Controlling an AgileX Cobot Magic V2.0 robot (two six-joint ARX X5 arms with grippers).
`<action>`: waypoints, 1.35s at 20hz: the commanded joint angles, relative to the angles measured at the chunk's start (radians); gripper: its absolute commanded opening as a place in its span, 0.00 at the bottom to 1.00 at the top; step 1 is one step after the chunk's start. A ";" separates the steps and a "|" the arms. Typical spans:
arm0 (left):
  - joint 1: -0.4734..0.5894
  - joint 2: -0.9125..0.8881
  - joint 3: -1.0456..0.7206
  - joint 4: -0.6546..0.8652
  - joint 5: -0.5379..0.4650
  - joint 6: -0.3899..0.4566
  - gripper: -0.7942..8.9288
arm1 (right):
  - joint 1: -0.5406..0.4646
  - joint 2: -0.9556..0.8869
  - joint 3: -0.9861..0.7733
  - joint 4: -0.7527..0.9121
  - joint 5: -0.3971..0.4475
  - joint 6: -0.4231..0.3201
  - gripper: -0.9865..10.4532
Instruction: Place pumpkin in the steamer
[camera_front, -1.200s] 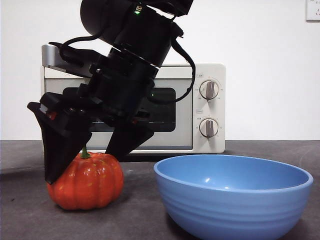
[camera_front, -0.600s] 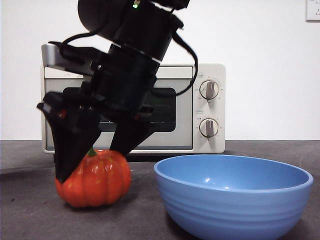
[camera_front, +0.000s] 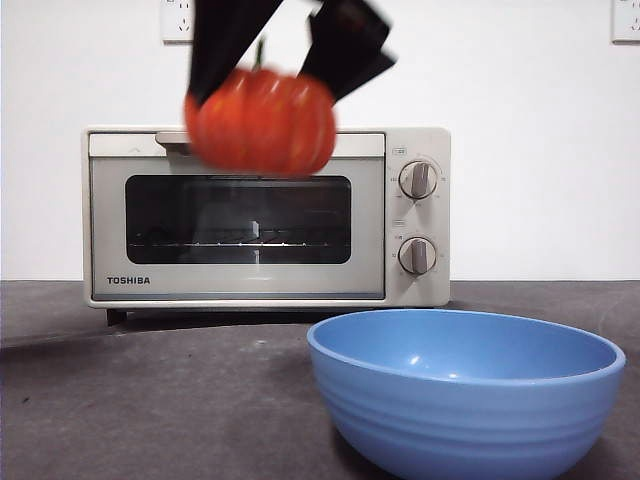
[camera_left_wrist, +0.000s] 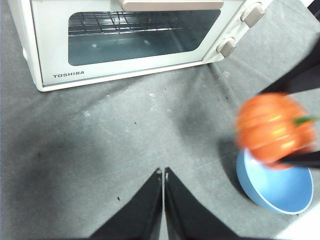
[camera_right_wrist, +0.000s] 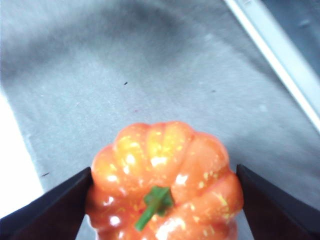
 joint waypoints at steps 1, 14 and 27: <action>-0.003 0.005 0.022 0.010 0.003 0.009 0.10 | -0.005 -0.050 -0.032 -0.011 0.005 0.014 0.39; -0.003 0.005 0.022 0.010 0.003 0.009 0.10 | -0.038 -0.197 -0.518 0.181 0.023 0.071 0.39; -0.003 0.005 0.022 0.010 0.003 0.009 0.10 | -0.038 -0.140 -0.578 0.256 0.022 0.074 0.56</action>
